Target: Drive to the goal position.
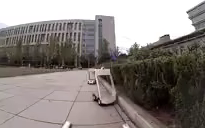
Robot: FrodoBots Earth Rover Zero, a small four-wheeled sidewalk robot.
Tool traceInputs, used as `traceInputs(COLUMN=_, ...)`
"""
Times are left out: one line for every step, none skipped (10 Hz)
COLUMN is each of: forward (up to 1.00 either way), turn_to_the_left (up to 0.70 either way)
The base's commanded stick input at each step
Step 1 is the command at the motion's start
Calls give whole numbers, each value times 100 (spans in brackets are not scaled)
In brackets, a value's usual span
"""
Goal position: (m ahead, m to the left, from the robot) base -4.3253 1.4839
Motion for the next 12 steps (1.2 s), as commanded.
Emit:
traceInputs(forward=6, turn_to_the_left=0)
traceInputs(forward=6, turn_to_the_left=0)
traceInputs(forward=6, turn_to_the_left=0)
traceInputs(forward=6, turn_to_the_left=0)
traceInputs(forward=6, turn_to_the_left=0)
traceInputs(forward=6, turn_to_the_left=0)
traceInputs(forward=6, turn_to_the_left=0)
traceInputs(forward=6, turn_to_the_left=0)
traceInputs(forward=6, turn_to_the_left=0)
traceInputs(forward=6, turn_to_the_left=0)
traceInputs(forward=6, turn_to_the_left=0)
traceInputs(forward=6, turn_to_the_left=0)
